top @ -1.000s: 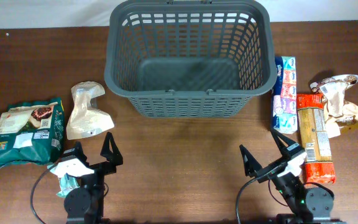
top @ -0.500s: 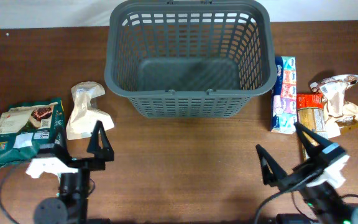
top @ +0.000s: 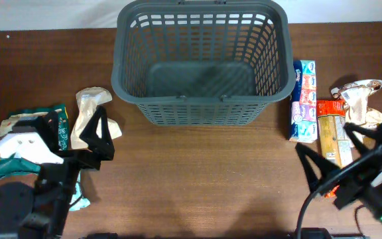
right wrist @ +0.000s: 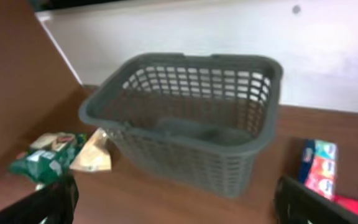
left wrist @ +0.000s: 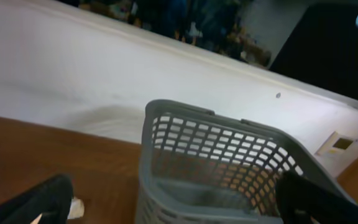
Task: Pack container
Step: 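Move the right gripper over the Kleenex tissue pack stack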
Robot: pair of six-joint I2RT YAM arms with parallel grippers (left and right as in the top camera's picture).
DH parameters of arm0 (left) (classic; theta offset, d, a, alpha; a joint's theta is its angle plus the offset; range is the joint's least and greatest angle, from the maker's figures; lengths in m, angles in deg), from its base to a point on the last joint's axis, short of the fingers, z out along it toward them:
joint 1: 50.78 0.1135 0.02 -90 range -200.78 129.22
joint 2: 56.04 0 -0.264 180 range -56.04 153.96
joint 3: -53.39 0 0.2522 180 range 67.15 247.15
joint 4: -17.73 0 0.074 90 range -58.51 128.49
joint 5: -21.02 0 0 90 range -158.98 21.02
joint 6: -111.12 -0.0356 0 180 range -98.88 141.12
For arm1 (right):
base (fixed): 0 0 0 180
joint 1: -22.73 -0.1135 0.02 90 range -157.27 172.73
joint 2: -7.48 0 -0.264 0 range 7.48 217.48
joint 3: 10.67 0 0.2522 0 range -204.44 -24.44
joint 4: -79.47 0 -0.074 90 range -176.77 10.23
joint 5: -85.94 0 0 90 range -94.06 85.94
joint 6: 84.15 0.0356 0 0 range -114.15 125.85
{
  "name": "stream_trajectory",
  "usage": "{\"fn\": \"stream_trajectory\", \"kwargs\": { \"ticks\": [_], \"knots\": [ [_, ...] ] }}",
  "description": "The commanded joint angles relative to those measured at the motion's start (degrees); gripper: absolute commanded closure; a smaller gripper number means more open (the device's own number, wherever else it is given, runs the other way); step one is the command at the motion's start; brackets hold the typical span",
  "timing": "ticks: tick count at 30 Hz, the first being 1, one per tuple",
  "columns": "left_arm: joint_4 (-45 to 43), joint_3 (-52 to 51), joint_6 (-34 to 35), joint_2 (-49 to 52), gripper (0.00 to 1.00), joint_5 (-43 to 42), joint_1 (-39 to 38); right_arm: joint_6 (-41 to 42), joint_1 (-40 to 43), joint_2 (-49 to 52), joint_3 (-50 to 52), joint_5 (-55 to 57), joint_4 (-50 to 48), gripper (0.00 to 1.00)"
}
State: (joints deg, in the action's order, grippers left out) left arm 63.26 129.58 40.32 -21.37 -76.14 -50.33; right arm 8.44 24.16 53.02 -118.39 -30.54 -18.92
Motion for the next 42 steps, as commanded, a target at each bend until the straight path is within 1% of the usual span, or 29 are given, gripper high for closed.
{"fn": "stream_trajectory", "kwargs": {
  "ticks": [1,5,8,12,14,17,23,27,30,35,37,42],
  "knots": [
    [1.49,1.09,-0.87,0.83,0.01,-1.2,0.04,-4.15,-0.31,2.82,-5.16,5.22,3.32,0.01],
    [3.56,1.05,-1.42,1.05,0.01,-0.37,0.11,-5.51,-0.31,2.91,-5.33,12.2,6.99,0.01],
    [4.35,1.05,-7.23,1.88,0.01,-0.42,0.09,-1.44,-0.31,2.91,-5.33,21.86,11.21,0.01],
    [4.72,1.05,-10.56,4.13,0.01,-0.33,0.11,4.63,-0.31,2.95,-5.33,33.75,16.26,0.01],
    [4.72,1.05,-10.8,5.57,0.01,-0.33,0.11,6.16,-0.31,2.95,-5.33,37.73,18.14,0.01],
    [4.72,1.05,-11.21,8.04,0.01,-0.33,0.11,6.32,-0.31,3.02,-5.27,42.69,21.62,0.01],
    [4.7,1.05,-11.19,12.37,0.01,-0.42,0.09,6.29,-0.31,3.21,-2.29,48.57,26.91,0.01],
    [4.72,1.05,-11.17,13.68,0.01,-0.59,0.09,6.29,-0.28,3.23,4.42,50.93,23.04,0.01],
    [4.72,1.05,-11.17,13.86,0.01,-0.59,0.09,6.27,-0.28,3.63,10.78,52.74,17.09,0.01],
    [4.79,1.05,-11.17,13.86,0.01,-0.59,0.09,6.27,2.54,7.34,17.9,51.56,9.62,0.01],
    [4.81,1.05,-11.17,13.86,0.01,-0.59,0.09,5.97,5.4,10.19,19.21,48.96,7.28,0.01],
    [5.6,1.05,-11.19,13.86,0.01,-0.57,0.09,0.44,15.76,19.47,19.54,36.22,1.92,0.01]
  ]
}}
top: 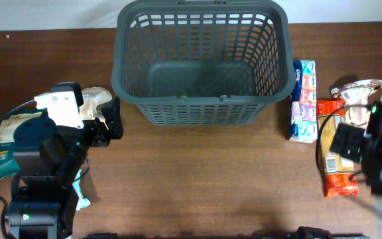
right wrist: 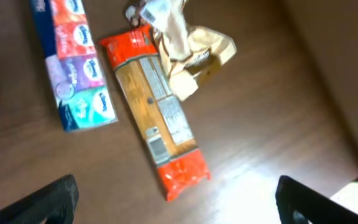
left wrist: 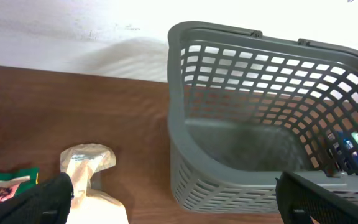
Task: Pack container
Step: 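Move the right gripper over the Kleenex tissue pack stack, then lower the right gripper and grasp the Kleenex tissue pack stack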
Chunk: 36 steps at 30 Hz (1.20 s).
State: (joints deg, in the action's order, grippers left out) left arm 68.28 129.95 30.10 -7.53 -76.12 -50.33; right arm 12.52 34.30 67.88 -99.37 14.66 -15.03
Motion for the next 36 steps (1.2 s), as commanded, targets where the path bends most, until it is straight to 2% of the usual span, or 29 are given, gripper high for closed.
{"fn": "stream_trajectory", "kwargs": {
  "ticks": [1,6,12,18,20,36],
  "knots": [
    [0.76,0.68,-0.96,0.02,0.01,-0.59,0.09,-4.94,7.98,6.75,0.52,-12.33,-3.13,0.01],
    [1.27,0.68,-0.96,0.13,0.01,-0.59,0.09,-8.46,15.58,16.2,0.46,-23.1,-5.27,0.01],
    [1.86,0.68,-0.96,0.13,0.01,-0.59,0.09,-8.39,17.88,23.21,0.46,-25.81,-5.14,0.01],
    [1.88,0.68,-0.96,0.13,0.01,-0.59,0.09,-8.46,17.88,23.98,0.24,-25.62,-5.6,0.01],
    [1.88,0.68,-0.96,0.13,0.01,-0.59,0.09,-11.26,17.73,23.98,0.26,-25.86,-7.26,0.01],
    [2.73,0.68,-0.94,0.13,0.01,-0.59,0.09,-11.02,17.7,23.98,0.26,-29.07,-17.38,0.01]
  ]
}}
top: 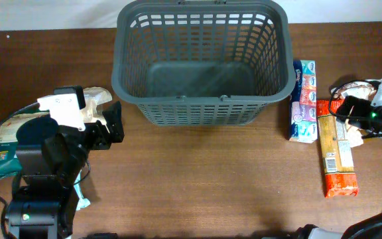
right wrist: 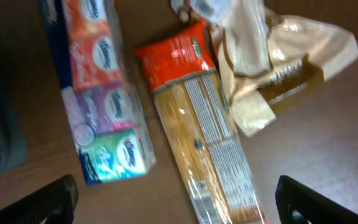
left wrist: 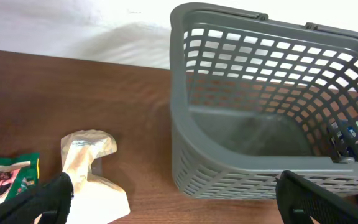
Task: Pack container
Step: 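Lower the right gripper and grasp the Kleenex tissue pack stack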
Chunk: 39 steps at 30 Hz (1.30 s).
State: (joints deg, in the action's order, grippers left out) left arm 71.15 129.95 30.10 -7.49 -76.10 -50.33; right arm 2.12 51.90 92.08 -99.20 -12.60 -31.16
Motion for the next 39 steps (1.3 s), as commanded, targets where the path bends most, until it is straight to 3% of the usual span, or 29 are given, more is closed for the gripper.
{"fn": "stream_trajectory", "kwargs": {
  "ticks": [1,5,16,29,39],
  "knots": [
    [-0.13,0.68,-0.94,0.09,0.01,-0.61,0.09,-1.77,0.11,-0.22,0.09,-1.88,-1.99,0.01],
    [-0.11,0.68,-0.96,0.09,0.01,-0.61,0.09,-11.15,0.11,-0.09,0.09,-4.61,-3.76,0.01],
    [0.0,0.68,-0.94,0.09,0.01,-0.61,0.09,-19.69,-2.82,9.03,0.09,-4.79,-5.42,0.01],
    [0.72,0.68,-0.96,0.15,0.01,-0.61,0.09,-20.0,-12.44,13.03,0.09,-0.22,-10.67,0.01],
    [1.11,0.68,-0.96,0.15,0.01,-0.61,0.09,-18.03,-13.4,17.18,0.09,0.15,-11.74,0.01]
  ]
}}
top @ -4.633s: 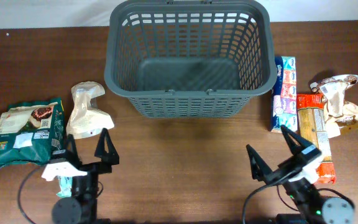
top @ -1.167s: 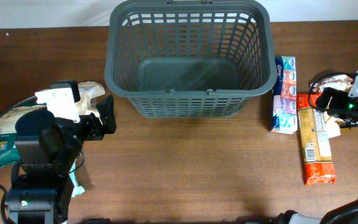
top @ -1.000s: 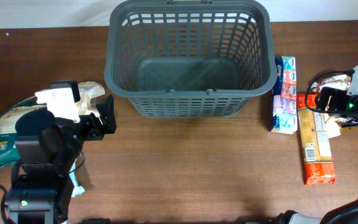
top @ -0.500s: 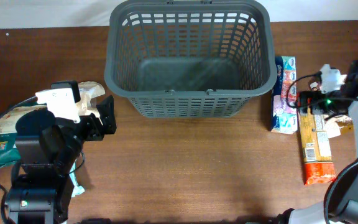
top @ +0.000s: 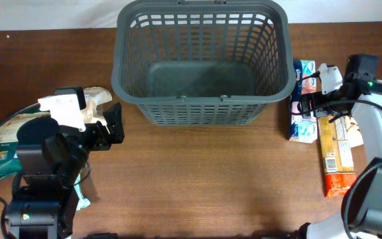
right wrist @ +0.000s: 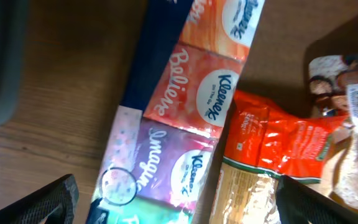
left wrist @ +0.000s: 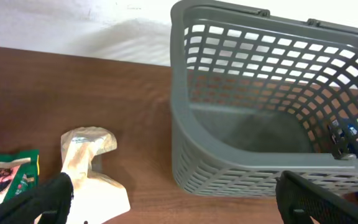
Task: Pack container
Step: 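Lower the right gripper and grasp the Kleenex tissue pack stack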
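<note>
The grey basket [top: 201,109] stands at the back middle with nothing in it. Against its right side lies a colourful Kleenex tissue pack [top: 302,126], and a red and tan pasta packet [top: 337,156] lies right of that. My right gripper [top: 308,101] hangs open over the tissue pack [right wrist: 185,124], its fingers either side of the pack's lower end [right wrist: 179,205]. At the left, my left gripper [top: 111,126] is open with nothing in it, beside a beige bag [top: 93,99], facing the basket [left wrist: 241,168].
A green snack packet [top: 2,149] lies at the far left under the left arm. A crumpled beige bag [top: 358,136] with a clear top sits at the far right, partly on the pasta packet [right wrist: 272,143]. A white wall runs behind the basket.
My right gripper has moved left, from over the pasta packet and the beige bag to over the tissue pack by the basket. The left arm has stayed where it was.
Both arms were low at the front, open and facing the basket. Then the left gripper stood by the beige bag at the left and the right was over the pasta packet. The right then moved back towards the beige bag, and is now over the tissues.
</note>
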Robot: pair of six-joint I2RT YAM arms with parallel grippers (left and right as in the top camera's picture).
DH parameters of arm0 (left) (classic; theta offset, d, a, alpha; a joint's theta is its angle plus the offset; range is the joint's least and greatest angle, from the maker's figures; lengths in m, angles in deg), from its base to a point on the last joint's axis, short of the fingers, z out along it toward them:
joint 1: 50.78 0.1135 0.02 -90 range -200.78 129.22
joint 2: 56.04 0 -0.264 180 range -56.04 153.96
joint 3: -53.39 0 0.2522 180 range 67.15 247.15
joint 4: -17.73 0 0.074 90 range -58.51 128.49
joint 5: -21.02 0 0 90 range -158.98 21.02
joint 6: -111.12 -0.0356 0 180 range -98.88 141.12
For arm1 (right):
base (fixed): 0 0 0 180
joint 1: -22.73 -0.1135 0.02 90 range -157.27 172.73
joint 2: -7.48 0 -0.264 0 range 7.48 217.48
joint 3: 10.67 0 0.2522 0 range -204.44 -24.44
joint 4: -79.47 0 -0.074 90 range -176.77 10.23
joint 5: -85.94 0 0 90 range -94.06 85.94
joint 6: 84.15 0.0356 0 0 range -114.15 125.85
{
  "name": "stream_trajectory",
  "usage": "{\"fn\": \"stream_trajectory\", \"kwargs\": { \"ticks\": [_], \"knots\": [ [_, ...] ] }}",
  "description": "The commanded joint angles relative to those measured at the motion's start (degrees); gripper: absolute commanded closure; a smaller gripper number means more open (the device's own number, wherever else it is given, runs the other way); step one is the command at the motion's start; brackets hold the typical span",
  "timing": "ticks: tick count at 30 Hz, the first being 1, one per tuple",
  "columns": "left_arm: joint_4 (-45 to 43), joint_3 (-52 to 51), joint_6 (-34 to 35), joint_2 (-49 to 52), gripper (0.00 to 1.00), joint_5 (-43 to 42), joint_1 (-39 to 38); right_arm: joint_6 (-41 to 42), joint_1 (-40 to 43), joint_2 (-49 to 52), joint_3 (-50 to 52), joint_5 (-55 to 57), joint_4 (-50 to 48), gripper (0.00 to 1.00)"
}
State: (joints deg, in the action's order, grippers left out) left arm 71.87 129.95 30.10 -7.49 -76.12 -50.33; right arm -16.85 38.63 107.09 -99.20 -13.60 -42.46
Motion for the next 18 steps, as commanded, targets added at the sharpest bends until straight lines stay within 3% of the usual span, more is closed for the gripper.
{"fn": "stream_trajectory", "kwargs": {
  "ticks": [1,18],
  "knots": [
    [0.52,0.68,-0.96,0.15,0.01,-0.59,0.09,1.68,-0.13,2.69,0.09,1.22,-0.68,0.01],
    [0.85,0.68,-0.96,0.15,0.01,-0.59,0.09,5.4,-0.2,7.48,0.09,0.74,-3.43,0.01]
  ]
}}
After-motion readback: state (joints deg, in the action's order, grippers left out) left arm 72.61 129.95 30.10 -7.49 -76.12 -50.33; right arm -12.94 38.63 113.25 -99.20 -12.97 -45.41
